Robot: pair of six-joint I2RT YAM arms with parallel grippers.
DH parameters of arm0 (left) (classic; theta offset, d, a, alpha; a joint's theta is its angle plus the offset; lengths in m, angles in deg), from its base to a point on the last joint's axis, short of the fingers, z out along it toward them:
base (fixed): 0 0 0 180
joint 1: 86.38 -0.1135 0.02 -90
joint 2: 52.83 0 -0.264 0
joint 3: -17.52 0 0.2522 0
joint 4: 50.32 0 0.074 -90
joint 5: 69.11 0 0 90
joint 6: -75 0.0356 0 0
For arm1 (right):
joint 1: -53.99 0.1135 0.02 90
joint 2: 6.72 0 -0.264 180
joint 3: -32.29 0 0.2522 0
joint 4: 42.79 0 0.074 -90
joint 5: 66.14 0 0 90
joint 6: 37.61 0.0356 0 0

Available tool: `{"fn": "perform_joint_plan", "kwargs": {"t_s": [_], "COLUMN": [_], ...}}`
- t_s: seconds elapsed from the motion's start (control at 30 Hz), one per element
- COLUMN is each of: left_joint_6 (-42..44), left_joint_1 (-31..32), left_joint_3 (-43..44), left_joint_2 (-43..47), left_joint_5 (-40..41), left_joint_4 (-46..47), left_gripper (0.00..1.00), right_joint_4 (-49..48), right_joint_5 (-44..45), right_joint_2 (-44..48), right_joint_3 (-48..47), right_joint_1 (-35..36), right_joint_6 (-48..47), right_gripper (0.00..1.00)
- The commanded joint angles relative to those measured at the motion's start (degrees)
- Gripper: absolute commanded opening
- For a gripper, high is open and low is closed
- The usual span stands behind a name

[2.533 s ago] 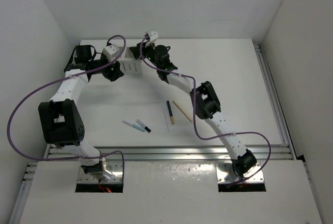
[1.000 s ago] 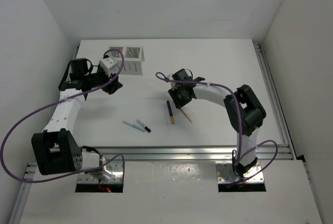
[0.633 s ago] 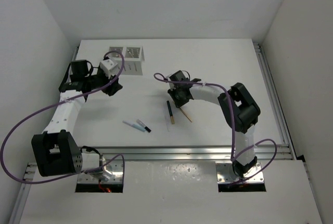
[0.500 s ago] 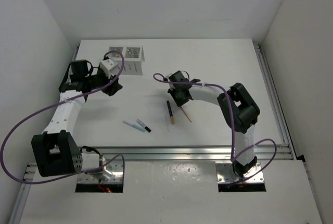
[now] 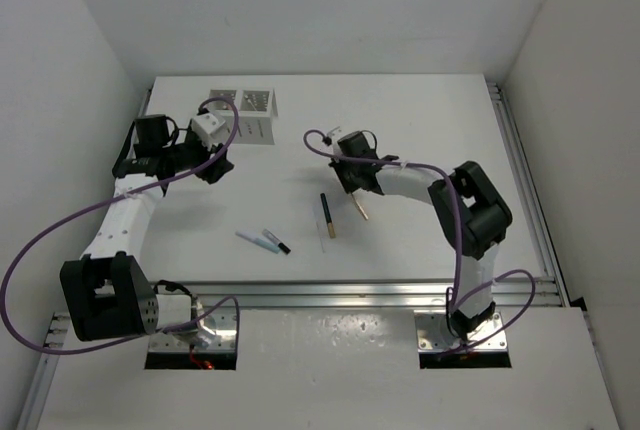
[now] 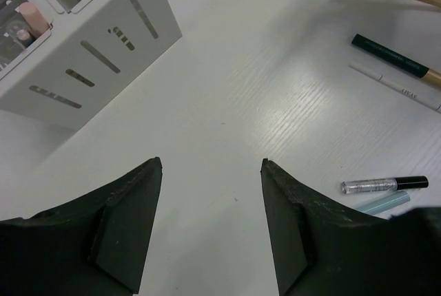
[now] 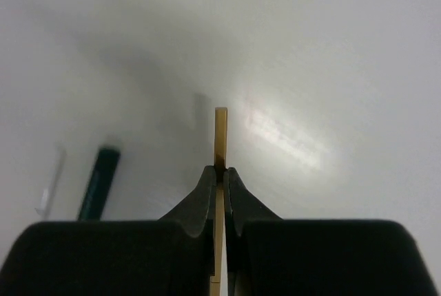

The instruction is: Organize the makeup

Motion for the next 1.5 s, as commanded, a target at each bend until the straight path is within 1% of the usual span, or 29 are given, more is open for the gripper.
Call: {"fn": "perform_joint_plan", "kwargs": {"t_s": [0.0,0.07,0.1,0.13,0.17,0.2,0.23,0.27,0.3,0.33,0.4,0.43,0.5,0.53,0.57,0.6,0.63,0.7,0.73,0.77,0.83,0.87,0.93,1.07,1.27,1.33,1.37,1.4,1.47], "left_joint_6": [-0.68,-0.68,-0.68,-0.68,-0.68,-0.68,-0.68,-0.68,-0.68,-0.68,-0.16,-0.16,0.37,0.37,0.37,0.89,0.9,0.9,0.9,0.9,1.43,1.43,1.43,1.43,0.9,0.9,0.9,0.9,0.9], "left_joint_1": [0.21,0.21,0.21,0.21,0.21,0.21,0.21,0.21,0.21,0.21,0.21,0.21,0.21,0.21,0.21,0.21,0.21,0.21,0.21,0.21,0.21,0.21,0.21,0.21,0.21,0.21,0.21,0.21,0.21], "left_joint_3": [0.05,0.05,0.05,0.05,0.05,0.05,0.05,0.05,0.05,0.05,0.05,0.05,0.05,0.05,-0.47,-0.47,-1.0,-1.0,-1.0,-1.52,-1.53,-1.53,-1.53,-2.06,-2.58,-2.58,-2.58,-2.58,-2.58], "left_joint_2": [1.78,1.78,1.78,1.78,1.78,1.78,1.78,1.78,1.78,1.25,1.25,0.64,0.63,0.02,0.02,-0.5,-0.51,-1.12,-1.13,-1.13,-1.13,-1.13,-1.13,-1.13,-1.13,-0.6,-0.6,-0.6,-0.6], "left_joint_5": [-0.18,0.34,0.34,0.34,1.04,1.05,1.66,1.66,2.19,2.97,3.85,4.82,5.35,5.96,6.58,6.59,6.59,6.59,6.59,5.45,4.57,4.04,4.04,4.04,4.04,4.04,4.04,4.04,4.04], "left_joint_4": [0.18,0.18,0.18,0.18,0.18,0.18,0.18,0.18,0.18,0.18,0.18,0.18,0.18,0.18,0.18,0.18,0.18,0.18,0.18,0.18,0.18,0.18,0.18,0.7,0.7,0.7,0.7,0.7,0.7], "left_gripper": [0.65,0.65,0.65,0.65,0.65,0.65,0.65,0.65,0.65,0.65,0.65,0.65,0.65,0.65,0.65,0.65,0.65,0.65,0.65,0.65,0.65,0.65,0.65,0.65,0.65,0.65,0.65,0.65,0.65], "right_joint_4": [-27.52,-33.92,-43.0,-46.66,-50.27,-60.66,-63.11,-64.7,-65.24,-64.37,-61.22,-60.51,-54.04,-51.82,-49.53,-48.12,-48.89,-49.08,-48.9,-48.29,-46.0,-44.95,-44.85,-44.42,-44.24,-44.94,-45.29,-45.55,-45.91], "right_joint_5": [-2.28,-2.2,-1.15,-0.79,0.69,2.18,3.07,3.42,3.6,3.69,4.48,4.4,3.09,2.99,2.29,2.55,2.98,4.39,4.4,2.92,1.85,1.15,0.1,-1.93,-5.35,-5.36,-5.8,-5.97,-5.89], "right_joint_2": [5.97,5.01,4.39,3.6,0.37,-1.22,-4.55,-8.32,-10.1,-13.6,-19.06,-22.91,-29.52,-33.46,-36.63,-37.79,-37.63,-36.75,-37.01,-38.23,-41.31,-42.62,-42.99,-44.65,-44.13,-43.52,-42.65,-42.38,-40.88], "right_joint_3": [0.34,-1.66,-2.46,-3.34,-6.13,-7.55,-9.22,-17.24,-20.28,-30.32,-36.8,-47.97,-55.96,-67.74,-70.47,-71.54,-68.51,-65.51,-65.66,-66.45,-71.97,-72.6,-70.51,-69.45,-65.67,-63.92,-63.21,-62.94,-61.36], "right_joint_1": [-1.26,-1.35,-1.26,-1.09,-0.91,-0.48,-0.04,0.31,0.67,1.11,1.98,2.42,3.13,3.3,3.83,4.1,4.18,4.01,4.1,4.1,4.36,4.71,4.71,4.97,4.98,4.98,4.98,5.15,5.15], "right_joint_6": [3.07,4.21,4.65,5.27,6.4,6.5,6.33,6.07,6.5,6.94,8.95,8.96,9.49,9.58,9.75,10.45,10.98,13.09,13.09,13.79,14.32,14.24,14.15,13.18,11.69,11.78,11.69,11.51,10.99], "right_gripper": [0.0,0.0,0.0,0.0,0.0,0.0,0.0,0.0,0.0,0.0,0.0,0.0,0.0,0.0,0.0,0.0,0.0,0.0,0.0,0.0,0.0,0.0,0.0,0.0,0.0,0.14,0.26,0.35,0.5]}}
